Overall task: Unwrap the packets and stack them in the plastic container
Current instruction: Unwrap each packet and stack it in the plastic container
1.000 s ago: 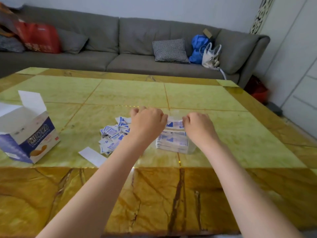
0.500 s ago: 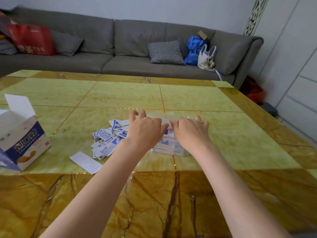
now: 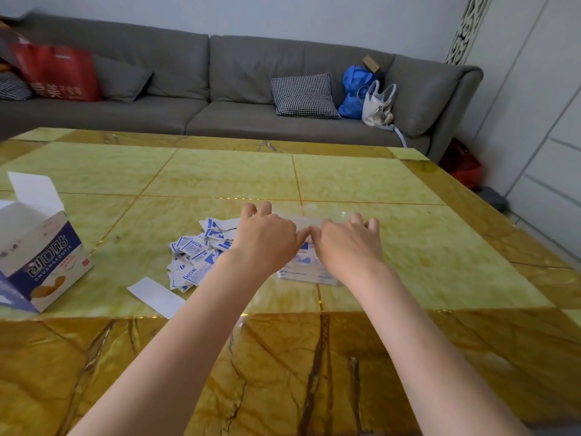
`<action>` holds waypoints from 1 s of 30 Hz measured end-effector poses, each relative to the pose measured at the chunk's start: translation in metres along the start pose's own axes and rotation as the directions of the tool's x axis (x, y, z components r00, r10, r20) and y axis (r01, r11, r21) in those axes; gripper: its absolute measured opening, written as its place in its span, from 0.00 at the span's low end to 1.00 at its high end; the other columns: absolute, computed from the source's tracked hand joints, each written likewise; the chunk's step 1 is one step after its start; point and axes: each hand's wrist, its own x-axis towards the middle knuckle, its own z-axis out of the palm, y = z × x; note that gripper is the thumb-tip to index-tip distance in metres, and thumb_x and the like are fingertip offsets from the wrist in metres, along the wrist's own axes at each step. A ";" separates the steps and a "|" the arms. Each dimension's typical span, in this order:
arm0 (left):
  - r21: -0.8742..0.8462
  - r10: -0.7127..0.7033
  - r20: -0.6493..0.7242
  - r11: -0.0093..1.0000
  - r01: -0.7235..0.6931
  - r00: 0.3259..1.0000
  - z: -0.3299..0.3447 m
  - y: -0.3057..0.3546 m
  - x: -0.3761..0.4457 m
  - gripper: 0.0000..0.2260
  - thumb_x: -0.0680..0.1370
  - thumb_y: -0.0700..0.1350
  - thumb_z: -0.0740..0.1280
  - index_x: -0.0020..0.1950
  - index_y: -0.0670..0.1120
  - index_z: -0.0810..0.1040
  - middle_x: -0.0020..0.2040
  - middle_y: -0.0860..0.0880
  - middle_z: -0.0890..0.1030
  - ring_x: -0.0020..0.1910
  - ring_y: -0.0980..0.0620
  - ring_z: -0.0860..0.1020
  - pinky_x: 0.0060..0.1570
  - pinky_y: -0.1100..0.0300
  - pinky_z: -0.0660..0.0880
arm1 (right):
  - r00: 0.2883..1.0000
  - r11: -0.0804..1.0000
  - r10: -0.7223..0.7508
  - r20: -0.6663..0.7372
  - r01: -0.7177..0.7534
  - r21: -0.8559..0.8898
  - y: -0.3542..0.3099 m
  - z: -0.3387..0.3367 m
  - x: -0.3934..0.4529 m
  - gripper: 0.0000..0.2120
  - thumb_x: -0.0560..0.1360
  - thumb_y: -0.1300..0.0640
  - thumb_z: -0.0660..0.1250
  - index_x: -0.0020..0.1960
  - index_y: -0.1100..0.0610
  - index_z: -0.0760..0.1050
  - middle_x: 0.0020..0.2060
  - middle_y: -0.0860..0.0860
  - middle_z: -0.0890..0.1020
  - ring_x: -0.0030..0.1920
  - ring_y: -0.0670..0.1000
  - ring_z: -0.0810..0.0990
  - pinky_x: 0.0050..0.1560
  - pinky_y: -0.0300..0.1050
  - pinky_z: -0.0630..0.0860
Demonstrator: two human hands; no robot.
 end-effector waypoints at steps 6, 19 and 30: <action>-0.043 0.007 -0.021 0.999 -0.008 1.000 0.000 -0.002 0.001 0.24 0.81 0.56 0.45 0.37 0.46 0.73 0.45 0.46 0.81 0.59 0.46 0.70 0.63 0.52 0.58 | 0.994 0.999 -0.042 -0.097 0.045 0.023 0.002 -0.002 0.002 0.23 0.82 0.50 0.43 0.48 0.57 0.75 0.43 0.54 0.79 0.52 0.57 0.74 0.57 0.55 0.64; -0.411 -0.136 -0.153 0.910 0.062 0.979 -0.002 -0.086 -0.038 0.10 0.77 0.42 0.60 0.53 0.49 0.79 0.48 0.51 0.83 0.52 0.47 0.76 0.59 0.52 0.70 | 0.937 0.732 -0.308 -0.165 0.344 0.588 -0.042 -0.030 -0.021 0.14 0.79 0.58 0.57 0.46 0.66 0.78 0.39 0.60 0.82 0.40 0.58 0.80 0.45 0.53 0.76; -0.296 -0.079 0.381 0.933 0.203 0.921 0.031 -0.134 -0.111 0.24 0.77 0.45 0.64 0.71 0.53 0.63 0.69 0.48 0.68 0.65 0.46 0.70 0.64 0.52 0.68 | 0.847 0.851 -0.503 0.171 0.450 0.272 -0.111 0.034 -0.035 0.27 0.79 0.55 0.57 0.75 0.47 0.51 0.75 0.53 0.51 0.66 0.60 0.70 0.58 0.53 0.74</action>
